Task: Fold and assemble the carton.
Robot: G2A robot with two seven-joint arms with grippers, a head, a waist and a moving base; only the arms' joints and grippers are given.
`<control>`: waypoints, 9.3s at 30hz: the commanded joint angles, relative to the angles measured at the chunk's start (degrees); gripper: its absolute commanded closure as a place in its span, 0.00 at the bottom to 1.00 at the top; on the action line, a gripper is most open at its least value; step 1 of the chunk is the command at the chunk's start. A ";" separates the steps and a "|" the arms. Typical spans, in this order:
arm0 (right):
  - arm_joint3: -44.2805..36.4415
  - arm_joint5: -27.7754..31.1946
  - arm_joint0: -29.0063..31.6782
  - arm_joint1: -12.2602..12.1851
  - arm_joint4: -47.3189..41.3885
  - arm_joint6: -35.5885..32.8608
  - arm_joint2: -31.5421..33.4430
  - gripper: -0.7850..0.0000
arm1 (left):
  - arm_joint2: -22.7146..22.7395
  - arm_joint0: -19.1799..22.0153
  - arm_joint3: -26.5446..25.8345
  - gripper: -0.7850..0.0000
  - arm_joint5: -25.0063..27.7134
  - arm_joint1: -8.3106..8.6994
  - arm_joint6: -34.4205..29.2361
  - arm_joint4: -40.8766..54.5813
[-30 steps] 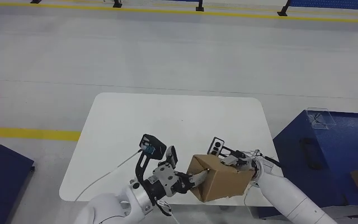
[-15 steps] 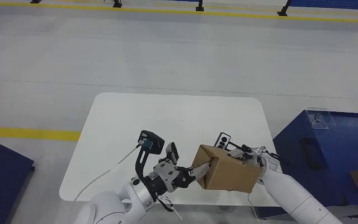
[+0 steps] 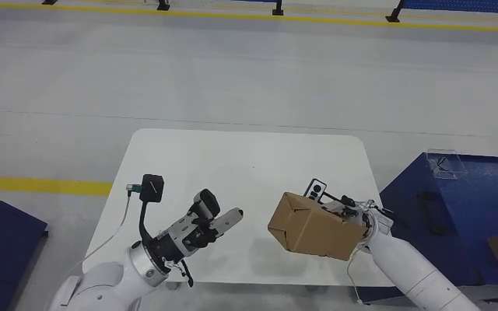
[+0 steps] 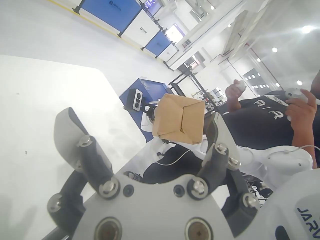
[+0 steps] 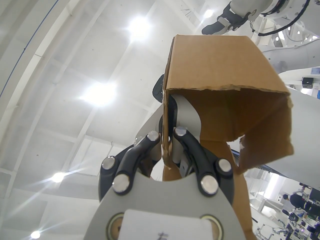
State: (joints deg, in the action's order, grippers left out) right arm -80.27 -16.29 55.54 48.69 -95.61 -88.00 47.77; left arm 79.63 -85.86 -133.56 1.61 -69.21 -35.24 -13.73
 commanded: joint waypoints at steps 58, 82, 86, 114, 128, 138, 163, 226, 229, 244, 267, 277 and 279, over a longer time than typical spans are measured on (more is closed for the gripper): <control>-20.40 34.92 9.30 -1.01 -64.55 144.01 19.58 1.00 | -0.01 0.01 -0.01 0.00 -0.02 0.00 0.01 -0.19; -23.52 7.38 12.12 0.00 -58.08 128.05 26.89 1.00 | -0.01 0.01 -0.01 0.00 -0.02 0.00 0.01 -0.19; -19.31 -4.55 14.59 -0.01 -48.95 109.23 30.55 1.00 | -0.01 0.01 -0.01 0.00 -0.02 0.00 0.01 -0.19; 23.32 25.15 -5.89 7.90 23.04 30.53 9.06 0.00 | -0.01 0.01 -0.01 0.00 -0.02 0.00 0.01 -0.19; 22.18 35.11 -6.05 6.13 44.14 36.68 11.08 0.00 | -1.67 1.18 2.55 0.00 -2.76 0.24 -2.85 -6.35; 11.54 37.68 -2.52 1.38 87.15 47.02 18.10 0.00 | -18.68 17.46 18.27 0.00 -21.41 -0.88 -12.64 -33.06; -4.46 27.87 7.30 1.48 122.75 53.63 13.15 0.00 | -40.28 36.30 44.27 0.00 -30.20 -8.77 -17.34 -46.60; -2.71 32.40 11.53 3.08 112.16 56.56 23.79 0.00 | -29.73 46.81 75.64 0.01 17.36 -15.25 -8.84 -12.12; -3.05 32.66 12.05 3.20 111.93 56.93 23.89 0.00 | -31.42 49.18 80.10 0.18 18.55 -16.32 -7.85 -10.87; -4.15 31.30 12.50 3.83 112.96 57.36 23.96 0.00 | -33.60 53.01 89.04 1.00 22.71 -18.81 -6.91 -5.46; -4.51 30.28 12.14 4.23 107.28 57.47 27.45 0.00 | -25.64 37.35 70.38 1.00 17.36 -15.23 7.65 -8.44; -2.52 28.37 9.70 4.88 108.50 56.04 25.91 0.00 | -17.25 19.87 54.19 1.00 8.63 -13.12 17.08 -1.51; -2.25 28.09 9.25 5.07 108.88 55.88 25.29 0.00 | -16.25 17.41 53.33 1.00 6.83 -13.20 18.03 3.80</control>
State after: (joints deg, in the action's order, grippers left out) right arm -82.65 11.94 65.02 53.67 13.06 -32.02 73.38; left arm 62.89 -66.92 -79.95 9.66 -82.36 -17.55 -13.39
